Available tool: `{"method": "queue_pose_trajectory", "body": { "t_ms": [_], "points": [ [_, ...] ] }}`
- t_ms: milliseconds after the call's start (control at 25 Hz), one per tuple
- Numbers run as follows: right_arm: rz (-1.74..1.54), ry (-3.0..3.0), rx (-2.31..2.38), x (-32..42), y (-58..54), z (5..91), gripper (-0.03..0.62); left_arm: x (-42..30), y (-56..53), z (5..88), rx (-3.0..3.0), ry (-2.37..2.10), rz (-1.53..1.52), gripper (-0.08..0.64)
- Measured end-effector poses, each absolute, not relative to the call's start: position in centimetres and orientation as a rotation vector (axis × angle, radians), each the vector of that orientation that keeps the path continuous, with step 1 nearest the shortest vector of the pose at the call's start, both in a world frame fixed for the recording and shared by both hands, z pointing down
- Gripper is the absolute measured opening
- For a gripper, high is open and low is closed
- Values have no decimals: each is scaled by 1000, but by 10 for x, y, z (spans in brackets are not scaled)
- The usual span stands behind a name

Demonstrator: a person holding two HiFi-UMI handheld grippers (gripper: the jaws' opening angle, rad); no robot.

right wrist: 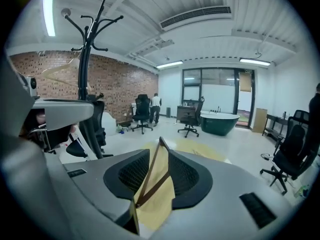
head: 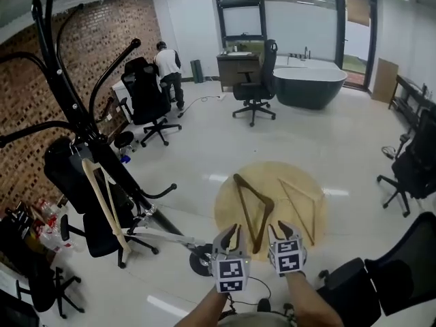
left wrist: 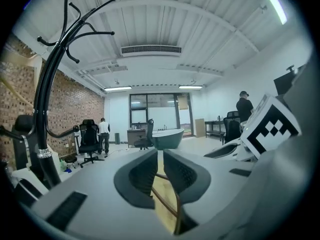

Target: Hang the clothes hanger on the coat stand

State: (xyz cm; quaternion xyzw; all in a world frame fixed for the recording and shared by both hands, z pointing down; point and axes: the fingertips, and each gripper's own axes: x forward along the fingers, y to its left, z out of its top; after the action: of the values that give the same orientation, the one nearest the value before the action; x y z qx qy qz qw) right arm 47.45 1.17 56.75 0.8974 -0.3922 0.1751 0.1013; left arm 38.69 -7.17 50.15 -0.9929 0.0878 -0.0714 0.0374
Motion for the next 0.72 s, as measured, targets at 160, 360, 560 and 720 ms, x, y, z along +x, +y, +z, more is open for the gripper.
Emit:
{"method": "queue_pose_trajectory", "body": {
  "t_ms": [160, 360, 560, 720],
  "points": [
    [582, -1173, 2633, 505, -9, 592, 115, 412, -91, 518, -3054, 319, -258, 47],
    [683, -1151, 2616, 526, -34, 621, 135, 434, -115, 540, -3055, 295, -333, 55],
    [870, -1026, 2640, 544, -60, 660, 150, 439, -152, 564, -3047, 228, -445, 71],
    [986, -979, 2627, 565, -82, 693, 161, 455, -178, 582, -3045, 227, -500, 81]
  ]
}}
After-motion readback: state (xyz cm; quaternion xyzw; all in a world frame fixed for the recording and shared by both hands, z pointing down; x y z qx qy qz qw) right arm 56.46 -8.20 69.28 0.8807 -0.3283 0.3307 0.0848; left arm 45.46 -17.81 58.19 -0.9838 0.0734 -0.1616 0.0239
